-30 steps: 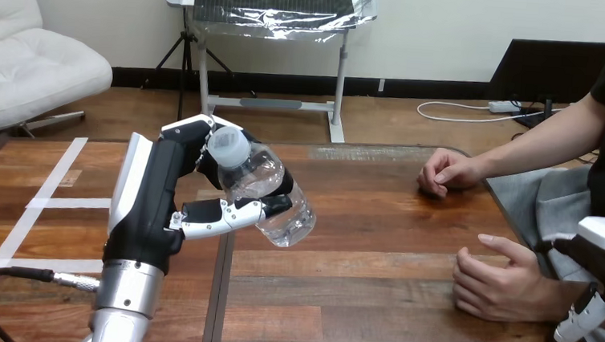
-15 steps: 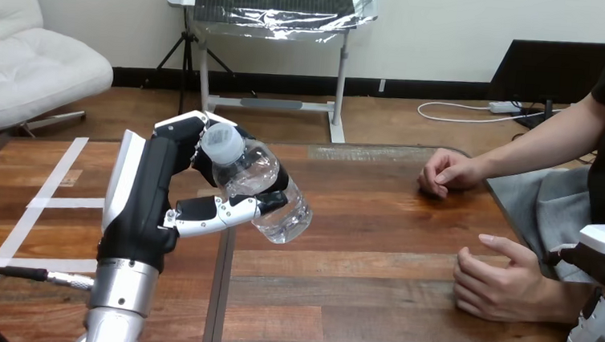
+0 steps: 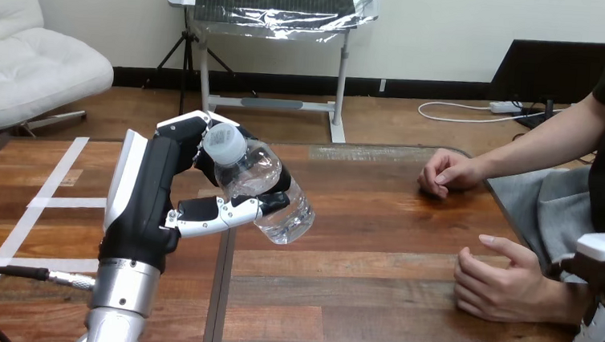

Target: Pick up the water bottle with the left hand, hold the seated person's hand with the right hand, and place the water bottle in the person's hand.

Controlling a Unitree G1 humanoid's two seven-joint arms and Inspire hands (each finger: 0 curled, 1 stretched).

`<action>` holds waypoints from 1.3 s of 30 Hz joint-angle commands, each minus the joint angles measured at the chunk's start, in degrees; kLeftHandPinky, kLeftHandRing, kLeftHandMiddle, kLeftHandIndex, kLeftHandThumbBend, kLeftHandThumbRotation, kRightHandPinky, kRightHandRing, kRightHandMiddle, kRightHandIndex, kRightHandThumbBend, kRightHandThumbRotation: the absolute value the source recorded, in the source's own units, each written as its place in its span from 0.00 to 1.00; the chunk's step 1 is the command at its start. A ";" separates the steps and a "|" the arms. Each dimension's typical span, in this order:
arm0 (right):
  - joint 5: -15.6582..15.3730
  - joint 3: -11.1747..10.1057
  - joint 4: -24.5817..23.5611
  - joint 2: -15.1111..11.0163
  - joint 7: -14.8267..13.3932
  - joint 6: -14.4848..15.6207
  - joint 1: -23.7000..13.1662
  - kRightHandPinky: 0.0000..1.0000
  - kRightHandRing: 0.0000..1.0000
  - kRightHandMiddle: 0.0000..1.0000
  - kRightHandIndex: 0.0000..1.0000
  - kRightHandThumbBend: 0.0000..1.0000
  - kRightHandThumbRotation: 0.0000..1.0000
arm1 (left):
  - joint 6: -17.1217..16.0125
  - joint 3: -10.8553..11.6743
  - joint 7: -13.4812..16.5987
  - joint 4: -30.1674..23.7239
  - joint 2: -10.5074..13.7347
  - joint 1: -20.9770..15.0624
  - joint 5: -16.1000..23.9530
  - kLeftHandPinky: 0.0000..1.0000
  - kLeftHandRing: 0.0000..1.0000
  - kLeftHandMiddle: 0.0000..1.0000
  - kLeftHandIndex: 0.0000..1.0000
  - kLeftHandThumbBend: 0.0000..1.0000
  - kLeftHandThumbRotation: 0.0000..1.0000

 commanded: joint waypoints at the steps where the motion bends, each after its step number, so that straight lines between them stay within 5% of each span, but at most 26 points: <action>1: -1.11 1.26 2.28 -0.43 -1.78 -0.42 -5.69 0.94 0.98 0.98 0.93 0.69 0.09 | -2.02 1.22 0.39 -1.70 -0.51 -3.71 -0.44 0.37 0.38 0.42 0.48 0.64 0.00; 21: -0.94 4.52 9.04 0.45 -3.02 -1.91 -9.33 0.93 0.97 0.96 0.91 0.67 0.06 | -1.96 1.66 0.58 -1.17 -0.37 -3.88 -0.28 0.38 0.39 0.43 0.48 0.64 0.00; 39: -0.77 6.54 13.31 0.89 -3.79 -5.33 -11.42 0.83 0.86 0.88 0.86 0.66 0.06 | -2.72 1.84 0.59 -0.52 -0.25 -4.34 -0.29 0.38 0.39 0.43 0.48 0.64 0.00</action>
